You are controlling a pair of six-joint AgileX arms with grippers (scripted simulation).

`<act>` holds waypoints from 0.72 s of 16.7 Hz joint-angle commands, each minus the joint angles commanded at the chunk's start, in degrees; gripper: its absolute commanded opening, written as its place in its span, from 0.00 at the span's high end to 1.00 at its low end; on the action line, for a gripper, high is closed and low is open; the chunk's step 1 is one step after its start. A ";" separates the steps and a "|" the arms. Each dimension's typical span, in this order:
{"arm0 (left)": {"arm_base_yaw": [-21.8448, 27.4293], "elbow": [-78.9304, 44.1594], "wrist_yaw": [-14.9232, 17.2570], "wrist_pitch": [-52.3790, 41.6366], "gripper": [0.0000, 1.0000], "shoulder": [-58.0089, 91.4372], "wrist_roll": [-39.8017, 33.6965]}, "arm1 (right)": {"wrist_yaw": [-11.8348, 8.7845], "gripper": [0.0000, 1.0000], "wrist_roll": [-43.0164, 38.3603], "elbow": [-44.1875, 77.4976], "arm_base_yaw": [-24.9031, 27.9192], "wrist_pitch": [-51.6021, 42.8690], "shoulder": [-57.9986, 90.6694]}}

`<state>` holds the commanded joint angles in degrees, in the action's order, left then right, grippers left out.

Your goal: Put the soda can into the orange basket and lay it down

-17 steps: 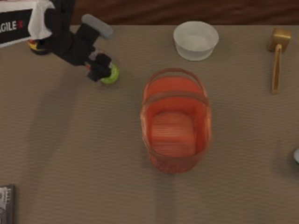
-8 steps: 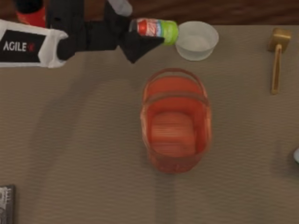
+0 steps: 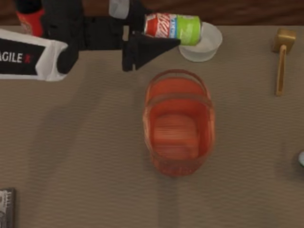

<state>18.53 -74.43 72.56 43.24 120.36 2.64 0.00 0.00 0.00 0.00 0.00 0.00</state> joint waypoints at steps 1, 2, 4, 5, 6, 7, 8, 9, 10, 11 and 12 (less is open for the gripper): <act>0.03 0.13 0.23 0.28 1.00 -0.13 -0.11 | 0.00 0.00 0.00 0.00 0.00 0.00 0.00; 0.03 0.13 0.23 0.28 1.00 -0.13 -0.11 | 0.00 0.00 0.00 0.00 0.00 0.00 0.00; 0.03 0.13 0.23 0.28 1.00 -0.13 -0.11 | 0.00 0.00 0.00 0.00 0.00 0.00 0.00; -0.29 -0.08 0.14 0.19 1.00 0.10 0.03 | 0.00 0.00 0.00 0.00 0.00 0.00 0.00; -0.31 -0.06 0.15 0.38 1.00 0.28 0.03 | 0.00 0.00 0.00 0.00 0.00 0.00 0.00; -0.37 0.06 0.19 1.15 1.00 1.03 0.02 | 0.00 0.00 0.00 0.00 0.00 0.00 0.00; -0.45 0.31 0.26 2.54 1.00 2.29 0.00 | 0.00 0.00 0.00 0.00 0.00 0.00 0.00; -0.53 0.67 0.33 4.44 1.00 3.88 -0.04 | 0.00 0.00 0.00 0.00 0.00 0.00 0.00; -0.64 1.11 0.39 6.78 1.00 5.66 -0.10 | 0.00 0.00 0.00 0.00 0.00 0.00 0.00; -0.78 1.60 0.43 9.41 1.00 7.54 -0.17 | 0.00 0.00 0.00 0.00 0.00 0.00 0.00; -0.94 2.09 0.45 12.14 1.00 9.43 -0.24 | 0.00 0.00 0.00 0.00 0.00 0.00 0.00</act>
<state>17.60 -72.34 73.01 55.38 129.79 2.40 0.00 0.00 0.00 0.00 0.00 0.00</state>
